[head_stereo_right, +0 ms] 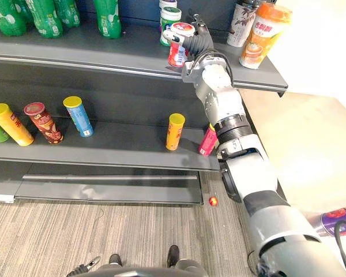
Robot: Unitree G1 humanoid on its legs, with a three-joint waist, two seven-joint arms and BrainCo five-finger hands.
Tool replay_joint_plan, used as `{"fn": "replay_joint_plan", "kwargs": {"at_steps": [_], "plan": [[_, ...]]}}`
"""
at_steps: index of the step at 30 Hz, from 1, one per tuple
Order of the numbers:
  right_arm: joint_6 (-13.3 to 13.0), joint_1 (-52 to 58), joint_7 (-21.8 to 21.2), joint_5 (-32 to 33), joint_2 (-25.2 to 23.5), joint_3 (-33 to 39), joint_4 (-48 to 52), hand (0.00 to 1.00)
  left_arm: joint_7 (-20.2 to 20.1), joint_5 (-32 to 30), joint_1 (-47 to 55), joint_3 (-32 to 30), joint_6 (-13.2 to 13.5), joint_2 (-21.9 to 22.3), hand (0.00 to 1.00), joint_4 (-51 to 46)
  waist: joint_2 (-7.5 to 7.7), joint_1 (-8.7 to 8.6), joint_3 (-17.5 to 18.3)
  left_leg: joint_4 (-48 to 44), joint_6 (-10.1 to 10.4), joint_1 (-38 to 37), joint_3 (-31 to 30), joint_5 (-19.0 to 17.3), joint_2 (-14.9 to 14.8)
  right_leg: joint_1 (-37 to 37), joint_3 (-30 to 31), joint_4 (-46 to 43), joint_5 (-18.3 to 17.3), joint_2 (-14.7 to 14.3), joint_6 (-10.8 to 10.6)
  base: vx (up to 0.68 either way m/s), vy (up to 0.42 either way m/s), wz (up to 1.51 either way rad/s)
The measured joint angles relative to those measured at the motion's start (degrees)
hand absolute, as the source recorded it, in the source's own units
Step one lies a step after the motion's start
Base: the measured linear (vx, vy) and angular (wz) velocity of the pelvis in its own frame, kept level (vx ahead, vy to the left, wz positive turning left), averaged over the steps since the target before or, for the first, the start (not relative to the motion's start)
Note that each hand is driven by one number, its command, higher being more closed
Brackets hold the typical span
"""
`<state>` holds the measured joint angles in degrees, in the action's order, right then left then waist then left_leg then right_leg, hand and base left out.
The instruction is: Put the gum and the chips on the shelf.
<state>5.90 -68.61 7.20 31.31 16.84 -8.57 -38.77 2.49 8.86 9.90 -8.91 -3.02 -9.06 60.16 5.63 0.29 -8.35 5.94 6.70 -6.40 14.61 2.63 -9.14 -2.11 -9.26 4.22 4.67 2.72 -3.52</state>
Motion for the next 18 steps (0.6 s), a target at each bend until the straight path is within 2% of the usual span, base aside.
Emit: {"fn": "replay_joint_plan", "kwargs": {"at_steps": [5,9,12,18], "plan": [[-0.59,-1.05,1.32,-0.40,0.15,2.06,2.89,0.00,0.62,0.00,0.49,0.01,0.04,0.02,0.00,-1.10,0.23,-0.01,-0.10,0.00,0.04,-0.19,-0.03,0.02,-0.08,-0.22,-0.03,0.04,0.01,-0.08,0.00,0.00,0.000,0.00],[-1.59,-2.96,2.67,-3.06,0.14,3.77,6.39,0.00,1.10,-0.01,0.45,0.03,0.13,0.04,0.00,-1.19,0.27,0.06,-0.11,0.00,0.07,-0.27,-0.02,0.04,-0.19,-0.29,-0.03,0.04,0.01,-0.18,0.00,0.00,0.000,0.00],[-3.67,-4.35,4.87,-7.52,0.13,4.92,9.64,0.00,1.47,-0.02,0.43,0.03,0.46,0.08,0.00,-1.20,0.27,0.07,-0.10,0.00,0.08,-0.40,-0.09,0.04,-0.23,-0.48,-0.11,0.05,0.00,-0.20,0.00,0.00,0.000,0.00],[-4.89,-3.41,7.70,-16.62,-0.48,6.89,18.37,0.00,2.04,-0.18,0.17,0.01,0.63,0.14,0.00,-1.20,0.29,0.13,-0.10,0.00,0.12,-0.72,-0.65,0.06,-0.23,-1.23,-0.64,0.17,-0.01,-0.17,0.00,0.00,0.001,0.04]]}}
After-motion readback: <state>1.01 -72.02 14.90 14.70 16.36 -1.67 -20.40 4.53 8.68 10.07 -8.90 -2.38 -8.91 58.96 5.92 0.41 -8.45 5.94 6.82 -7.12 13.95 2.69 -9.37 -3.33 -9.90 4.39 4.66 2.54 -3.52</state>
